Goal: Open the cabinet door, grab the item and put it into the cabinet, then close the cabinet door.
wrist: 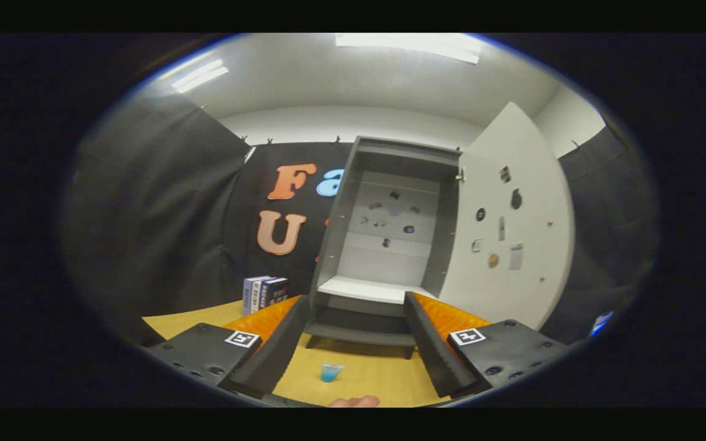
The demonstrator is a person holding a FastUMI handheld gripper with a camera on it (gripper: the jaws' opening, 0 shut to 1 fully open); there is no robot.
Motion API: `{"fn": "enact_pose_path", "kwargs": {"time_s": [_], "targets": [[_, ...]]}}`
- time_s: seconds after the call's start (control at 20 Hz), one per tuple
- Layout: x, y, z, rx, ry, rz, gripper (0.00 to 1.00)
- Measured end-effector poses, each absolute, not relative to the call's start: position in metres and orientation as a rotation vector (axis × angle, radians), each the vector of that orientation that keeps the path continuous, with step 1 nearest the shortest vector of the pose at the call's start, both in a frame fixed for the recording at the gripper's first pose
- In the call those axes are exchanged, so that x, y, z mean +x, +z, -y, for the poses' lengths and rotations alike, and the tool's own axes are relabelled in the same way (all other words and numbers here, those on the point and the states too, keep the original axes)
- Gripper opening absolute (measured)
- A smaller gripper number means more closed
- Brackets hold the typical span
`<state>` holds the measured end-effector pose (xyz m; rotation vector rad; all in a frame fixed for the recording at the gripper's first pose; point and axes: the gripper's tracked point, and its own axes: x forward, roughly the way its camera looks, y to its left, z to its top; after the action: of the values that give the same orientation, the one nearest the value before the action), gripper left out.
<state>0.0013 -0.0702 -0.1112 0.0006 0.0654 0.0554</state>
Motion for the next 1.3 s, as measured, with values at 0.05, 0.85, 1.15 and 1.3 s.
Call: {"fn": "enact_pose_path", "kwargs": {"time_s": [0.05, 0.85, 1.15, 1.3], "targets": [[0.015, -0.131, 0.058, 0.023, 0.048, -0.104, 0.97], [0.071, -0.475, 0.057, 0.144, -0.242, -0.812, 0.98], [0.089, -0.497, 0.046, 0.138, -0.189, -0.821, 0.83], [0.087, -0.493, 0.048, 0.089, -0.159, -0.837, 0.54]]}}
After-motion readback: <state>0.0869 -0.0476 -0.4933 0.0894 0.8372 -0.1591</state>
